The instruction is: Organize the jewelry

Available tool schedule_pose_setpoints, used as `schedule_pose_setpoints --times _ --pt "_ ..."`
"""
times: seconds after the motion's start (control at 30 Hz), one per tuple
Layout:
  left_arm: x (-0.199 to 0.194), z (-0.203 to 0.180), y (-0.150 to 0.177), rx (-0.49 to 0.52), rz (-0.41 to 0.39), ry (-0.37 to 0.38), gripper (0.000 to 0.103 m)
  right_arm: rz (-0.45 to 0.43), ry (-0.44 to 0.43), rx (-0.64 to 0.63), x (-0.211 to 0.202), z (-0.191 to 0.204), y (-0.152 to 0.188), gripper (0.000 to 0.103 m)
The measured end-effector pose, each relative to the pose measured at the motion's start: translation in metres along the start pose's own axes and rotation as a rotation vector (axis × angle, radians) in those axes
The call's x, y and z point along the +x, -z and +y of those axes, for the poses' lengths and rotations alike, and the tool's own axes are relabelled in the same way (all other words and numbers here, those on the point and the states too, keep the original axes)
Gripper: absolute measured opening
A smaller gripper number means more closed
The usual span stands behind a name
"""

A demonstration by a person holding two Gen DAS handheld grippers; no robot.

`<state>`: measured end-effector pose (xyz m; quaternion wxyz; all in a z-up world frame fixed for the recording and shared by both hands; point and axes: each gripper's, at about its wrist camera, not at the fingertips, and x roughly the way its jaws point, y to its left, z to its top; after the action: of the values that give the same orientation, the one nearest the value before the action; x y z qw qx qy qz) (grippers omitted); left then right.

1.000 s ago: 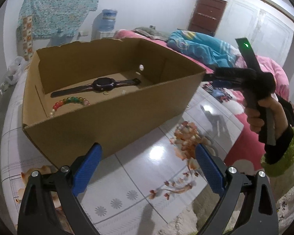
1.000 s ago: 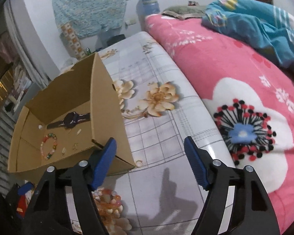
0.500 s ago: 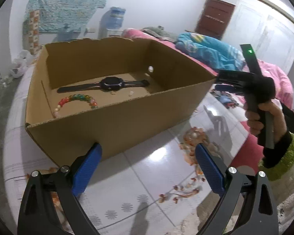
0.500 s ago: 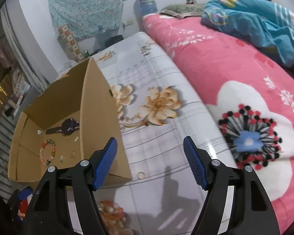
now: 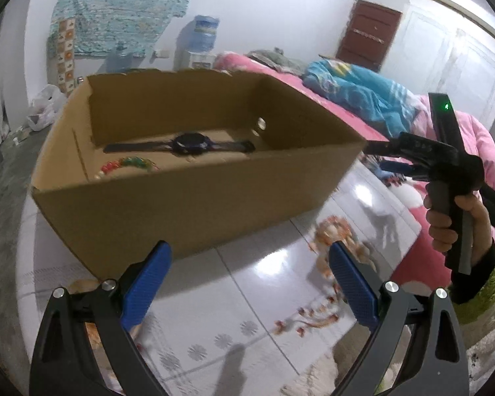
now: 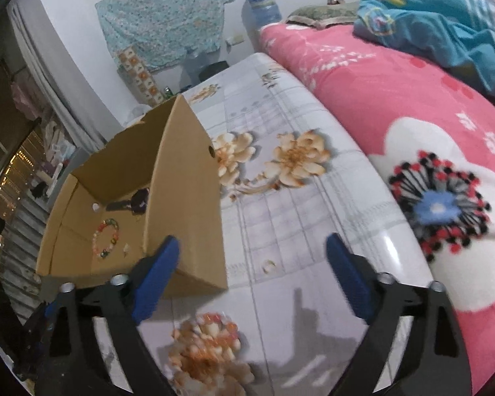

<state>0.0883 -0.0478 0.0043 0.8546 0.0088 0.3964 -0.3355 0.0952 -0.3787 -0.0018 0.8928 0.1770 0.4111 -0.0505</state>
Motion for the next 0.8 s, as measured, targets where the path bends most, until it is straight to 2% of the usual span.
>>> schedule_pose_setpoints --times 0.1,0.23,0.37,0.53,0.6,0.8 --pt "0.013 -0.015 0.008 0.022 0.060 -0.002 0.095 0.028 0.091 -0.038 -0.004 -0.007 0.020 0.094" --pt "0.035 -0.038 0.016 0.077 0.143 -0.050 0.095 0.056 0.222 -0.075 -0.007 -0.019 0.042 0.095" --pt "0.051 -0.054 0.021 0.117 0.182 -0.105 0.095 0.095 0.321 -0.107 0.002 -0.030 0.056 0.095" --pt "0.067 -0.057 0.025 0.109 0.231 -0.161 0.095 0.107 0.448 -0.247 0.012 -0.020 0.067 0.095" --pt "0.072 -0.051 0.026 0.085 0.253 -0.180 0.095 0.105 0.466 -0.277 0.014 -0.017 0.070 0.095" --pt "0.073 -0.051 0.027 0.086 0.248 -0.233 0.097 0.105 0.464 -0.303 0.014 -0.017 0.071 0.095"
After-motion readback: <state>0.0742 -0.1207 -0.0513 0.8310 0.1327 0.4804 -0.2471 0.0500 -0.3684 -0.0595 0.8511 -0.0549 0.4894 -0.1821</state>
